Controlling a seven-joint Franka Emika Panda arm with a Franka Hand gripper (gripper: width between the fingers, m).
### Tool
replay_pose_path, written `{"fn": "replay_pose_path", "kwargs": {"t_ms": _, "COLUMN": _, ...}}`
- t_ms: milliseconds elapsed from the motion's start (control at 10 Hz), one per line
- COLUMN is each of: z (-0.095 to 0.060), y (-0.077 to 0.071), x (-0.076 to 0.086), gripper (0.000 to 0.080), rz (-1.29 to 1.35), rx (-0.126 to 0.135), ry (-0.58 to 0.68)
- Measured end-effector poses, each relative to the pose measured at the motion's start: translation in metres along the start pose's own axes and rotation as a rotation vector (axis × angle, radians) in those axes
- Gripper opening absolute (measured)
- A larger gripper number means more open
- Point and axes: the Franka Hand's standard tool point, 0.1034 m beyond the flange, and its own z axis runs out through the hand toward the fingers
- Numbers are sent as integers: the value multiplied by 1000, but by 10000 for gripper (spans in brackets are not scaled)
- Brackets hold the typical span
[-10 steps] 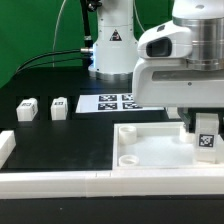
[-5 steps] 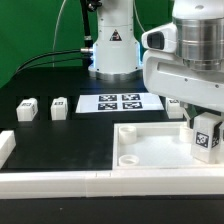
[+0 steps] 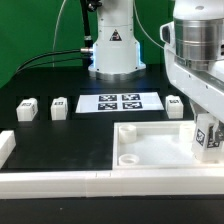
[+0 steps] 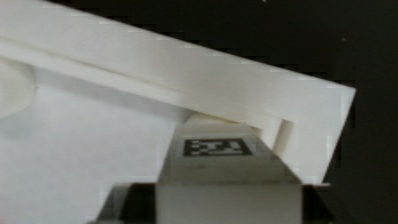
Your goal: Assemble one leg
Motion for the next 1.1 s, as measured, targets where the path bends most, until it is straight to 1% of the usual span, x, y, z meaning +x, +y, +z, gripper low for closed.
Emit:
{"fn": "replay_pose_path", "kwargs": {"t_ms": 300, "z": 0, "y": 0, "x": 0, "gripper": 298, "rz": -16, "rx": 0, "ry": 0}}
{"fn": "replay_pose_path", "kwargs": {"t_ms": 400, "z": 0, "y": 0, "x": 0, "gripper": 524, "rz": -43, "rx": 0, "ry": 0}}
{"fn": "replay_pose_path", "kwargs": {"t_ms": 500, "z": 0, "y": 0, "x": -1, "gripper": 524, "rz": -45, "rx": 0, "ry": 0}}
{"fn": "replay_pose_path", "kwargs": {"t_ms": 600, "z": 0, "y": 0, "x": -1, "gripper": 628, "rz": -54, "rx": 0, "ry": 0}}
{"fn": "replay_pose_path", "kwargs": {"t_ms": 900, "z": 0, "y": 0, "x": 0, "gripper": 648, "rz": -394, "rx": -3, "ry": 2}}
{"fn": "replay_pose_path", "kwargs": {"t_ms": 1100, "z": -1, "y": -1, "x": 0, "gripper": 649, "rz": -636, "rx": -12, "ry": 13}}
